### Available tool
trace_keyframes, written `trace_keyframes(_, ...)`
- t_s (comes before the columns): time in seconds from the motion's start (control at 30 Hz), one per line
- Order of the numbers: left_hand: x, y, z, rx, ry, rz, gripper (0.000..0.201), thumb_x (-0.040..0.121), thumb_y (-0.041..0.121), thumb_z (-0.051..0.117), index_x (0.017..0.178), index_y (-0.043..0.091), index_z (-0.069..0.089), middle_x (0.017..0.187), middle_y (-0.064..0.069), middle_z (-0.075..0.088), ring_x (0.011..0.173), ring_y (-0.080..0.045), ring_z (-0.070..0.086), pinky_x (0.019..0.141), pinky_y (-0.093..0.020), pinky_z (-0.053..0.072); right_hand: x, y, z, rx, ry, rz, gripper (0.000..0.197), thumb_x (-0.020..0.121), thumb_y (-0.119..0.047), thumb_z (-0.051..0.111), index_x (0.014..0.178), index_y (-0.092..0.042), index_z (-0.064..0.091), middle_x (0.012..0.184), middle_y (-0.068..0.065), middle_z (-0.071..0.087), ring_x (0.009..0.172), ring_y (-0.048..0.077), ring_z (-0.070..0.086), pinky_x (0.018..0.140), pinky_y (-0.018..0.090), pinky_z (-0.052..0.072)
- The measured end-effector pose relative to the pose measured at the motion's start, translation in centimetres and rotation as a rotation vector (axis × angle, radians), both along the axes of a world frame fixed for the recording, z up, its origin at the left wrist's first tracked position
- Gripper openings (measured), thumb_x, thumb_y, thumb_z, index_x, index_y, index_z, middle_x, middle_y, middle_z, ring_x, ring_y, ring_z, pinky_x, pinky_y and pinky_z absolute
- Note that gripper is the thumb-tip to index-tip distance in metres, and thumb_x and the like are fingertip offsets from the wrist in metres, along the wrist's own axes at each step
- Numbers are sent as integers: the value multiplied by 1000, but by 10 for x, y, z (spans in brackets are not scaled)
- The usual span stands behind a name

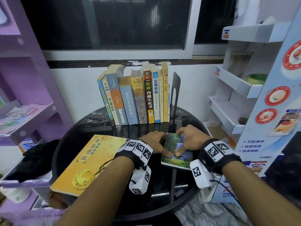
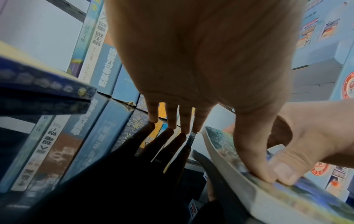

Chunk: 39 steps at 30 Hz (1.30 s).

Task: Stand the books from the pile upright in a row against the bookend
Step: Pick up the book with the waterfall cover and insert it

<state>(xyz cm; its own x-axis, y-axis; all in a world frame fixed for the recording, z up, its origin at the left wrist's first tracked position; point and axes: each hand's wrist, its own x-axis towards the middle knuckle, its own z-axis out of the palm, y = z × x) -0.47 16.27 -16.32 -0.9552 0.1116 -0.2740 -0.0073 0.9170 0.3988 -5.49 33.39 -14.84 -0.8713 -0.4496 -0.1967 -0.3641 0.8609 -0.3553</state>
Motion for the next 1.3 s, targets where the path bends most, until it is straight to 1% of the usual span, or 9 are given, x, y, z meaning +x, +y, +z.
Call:
trace_keyframes(0.27,3,0,-1,9,9,-16,86,76,57,69,145,19,35,152,-2,29,138,-23,30,114,-40,27,1,3,3,-60,26,2,95,49,-33,95,132,-20,49,126,10,42,111,25,49,95,30,43)
trace_keyframes(0.43,2,1,-5,76,13,14,78,77,59,67,140,19,43,142,-4,39,130,-24,38,109,-43,33,2,3,7,-111,3,-5,96,48,-34,95,131,-19,49,129,11,47,115,25,49,96,32,43)
trace_keyframes(0.6,6,0,-3,277,47,67,58,84,43,69,131,16,48,119,-1,51,109,-18,50,92,-31,41,2,3,10,-231,-2,-62,87,51,-26,95,127,-17,54,127,2,52,112,19,50,90,25,39)
trace_keyframes(0.7,5,-3,-4,494,50,132,37,86,33,69,116,21,52,111,1,63,100,-17,61,93,-35,48,1,-1,17,-332,13,-112,77,52,-19,95,120,-14,58,114,1,61,100,16,54,80,21,38)
trace_keyframes(0.8,5,-4,1,702,71,165,23,90,16,65,105,20,49,100,-2,64,87,-15,63,85,-31,51,1,-5,25,-421,24,-134,69,52,-16,95,112,-15,61,102,-1,64,94,16,59,78,22,42)
trace_keyframes(0.93,3,-6,15,936,93,210,26,93,-2,55,111,13,42,90,-5,65,75,-15,64,71,-25,56,-1,-10,32,-613,52,-189,56,54,-10,93,99,-21,62,94,-1,69,88,19,66,80,29,54)
trace_keyframes(1.1,3,-17,25,1050,122,172,31,95,-4,49,119,15,41,96,-7,65,79,-18,65,79,-29,55,1,-6,42,-898,-48,-178,40,71,-4,82,100,-26,65,103,3,70,94,24,69,87,41,56)
trace_keyframes(1.2,6,-22,25,1179,171,182,41,94,-8,47,129,11,41,103,-10,64,87,-23,64,86,-36,54,14,-1,57,-1024,-189,-89,34,86,-1,68,116,-18,62,104,9,69,91,29,70,73,41,61)
trace_keyframes(1.3,7,-28,23,1273,184,168,47,92,-11,46,135,10,39,105,-7,63,85,-20,66,82,-34,55,26,4,69,-1007,-302,19,43,89,-2,63,125,-24,57,102,9,73,82,29,72,60,39,61)
